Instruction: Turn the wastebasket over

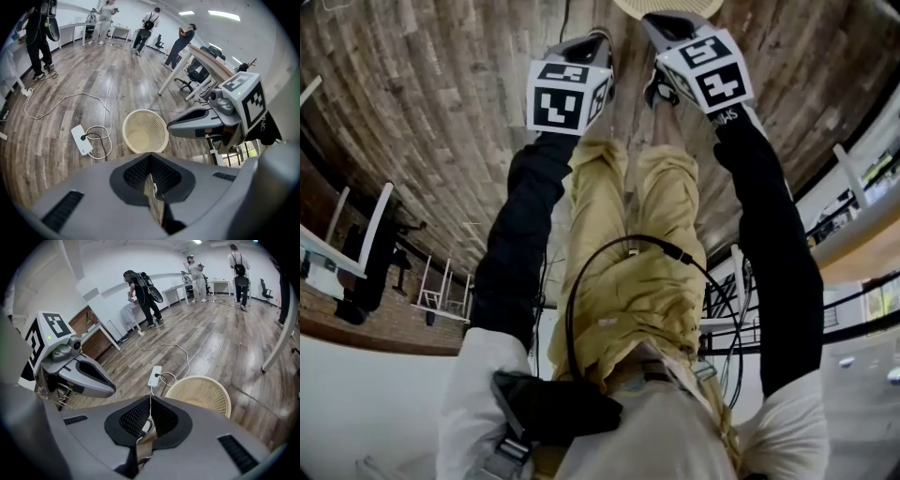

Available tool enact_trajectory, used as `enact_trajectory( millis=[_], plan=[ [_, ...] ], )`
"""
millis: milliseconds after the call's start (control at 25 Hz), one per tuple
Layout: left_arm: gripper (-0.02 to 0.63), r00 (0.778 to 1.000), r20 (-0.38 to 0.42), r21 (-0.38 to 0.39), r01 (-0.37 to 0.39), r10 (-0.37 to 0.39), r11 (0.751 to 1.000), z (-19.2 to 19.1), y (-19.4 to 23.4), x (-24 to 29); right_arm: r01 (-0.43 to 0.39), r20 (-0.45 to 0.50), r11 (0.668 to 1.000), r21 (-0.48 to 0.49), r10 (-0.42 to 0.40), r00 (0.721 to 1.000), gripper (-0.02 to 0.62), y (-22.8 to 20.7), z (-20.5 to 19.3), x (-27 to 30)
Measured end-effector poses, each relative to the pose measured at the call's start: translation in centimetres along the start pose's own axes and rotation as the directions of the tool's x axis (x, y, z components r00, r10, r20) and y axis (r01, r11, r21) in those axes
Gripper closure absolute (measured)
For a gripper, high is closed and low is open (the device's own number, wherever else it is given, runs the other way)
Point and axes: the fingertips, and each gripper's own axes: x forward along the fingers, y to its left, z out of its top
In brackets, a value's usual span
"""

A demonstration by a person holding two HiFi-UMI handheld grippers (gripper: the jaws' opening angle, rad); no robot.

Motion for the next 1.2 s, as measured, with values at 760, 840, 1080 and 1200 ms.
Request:
enact_trajectory(
  millis=[760,840,1080,1200],
  plan=[
    [0.604,0.999,-0.049,-0.086,0.016,-0.02,0.996,-3.7,3.6,5.7,-0.017,-0.232,0.998,-0.053,0.004,0.973,0.411,-4.9,-10.6,12.9],
    [0.604,0.998,-0.056,-0.096,0.011,-0.017,0.995,-4.1,4.2,6.1,-0.035,-0.26,0.996,-0.081,0.013,0.966,0.41,-5.1,-11.6,14.2],
    [0.604,0.997,-0.071,-0.123,0.016,-0.024,0.992,-4.4,5.2,7.1,-0.073,-0.422,0.969,-0.237,-0.035,0.906,0.459,-6.2,-16.1,17.0],
    [0.604,0.996,-0.08,-0.109,0.039,-0.047,0.993,-4.1,4.6,7.4,-0.087,-0.43,0.946,-0.313,-0.059,0.901,0.499,-6.3,-16.0,17.2]
  ],
)
